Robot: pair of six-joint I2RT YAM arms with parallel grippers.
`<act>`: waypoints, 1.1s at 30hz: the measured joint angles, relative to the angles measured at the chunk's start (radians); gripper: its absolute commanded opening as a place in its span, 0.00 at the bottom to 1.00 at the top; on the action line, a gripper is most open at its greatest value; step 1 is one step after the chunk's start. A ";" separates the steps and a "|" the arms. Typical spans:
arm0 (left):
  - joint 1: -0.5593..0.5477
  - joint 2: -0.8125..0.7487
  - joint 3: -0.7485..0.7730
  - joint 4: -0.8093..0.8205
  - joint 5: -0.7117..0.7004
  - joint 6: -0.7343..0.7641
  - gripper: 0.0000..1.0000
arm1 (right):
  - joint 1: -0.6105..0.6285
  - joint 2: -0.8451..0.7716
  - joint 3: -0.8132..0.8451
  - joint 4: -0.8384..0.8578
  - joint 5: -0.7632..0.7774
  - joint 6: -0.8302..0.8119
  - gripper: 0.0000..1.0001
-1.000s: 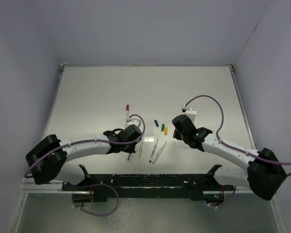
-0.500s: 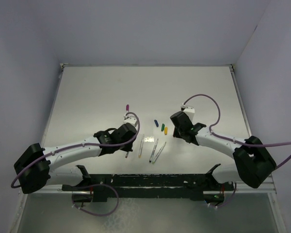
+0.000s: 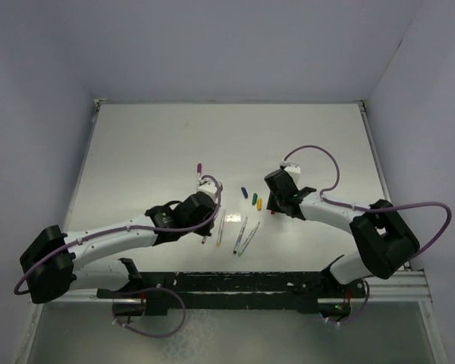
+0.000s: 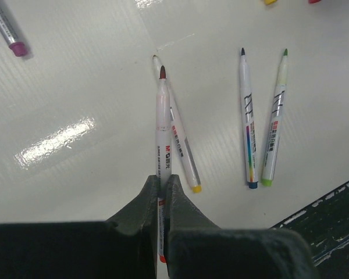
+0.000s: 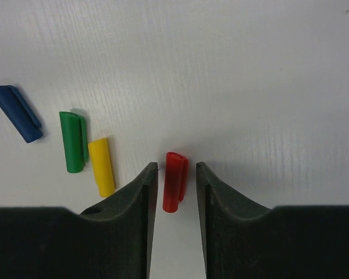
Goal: Insert the pens into the pen caps
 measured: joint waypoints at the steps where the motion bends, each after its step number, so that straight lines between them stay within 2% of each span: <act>1: 0.000 -0.006 0.000 0.008 0.005 0.005 0.00 | 0.000 0.012 0.003 0.001 -0.001 0.000 0.33; 14: -0.001 -0.021 0.000 0.058 0.030 0.009 0.00 | 0.000 0.044 0.014 0.010 0.000 0.002 0.23; 22: -0.001 -0.021 0.000 0.060 0.032 0.009 0.00 | 0.000 0.042 0.013 0.008 -0.011 0.011 0.00; 33: -0.001 -0.021 0.000 0.091 0.049 0.010 0.00 | 0.000 0.008 0.009 -0.017 -0.054 -0.015 0.00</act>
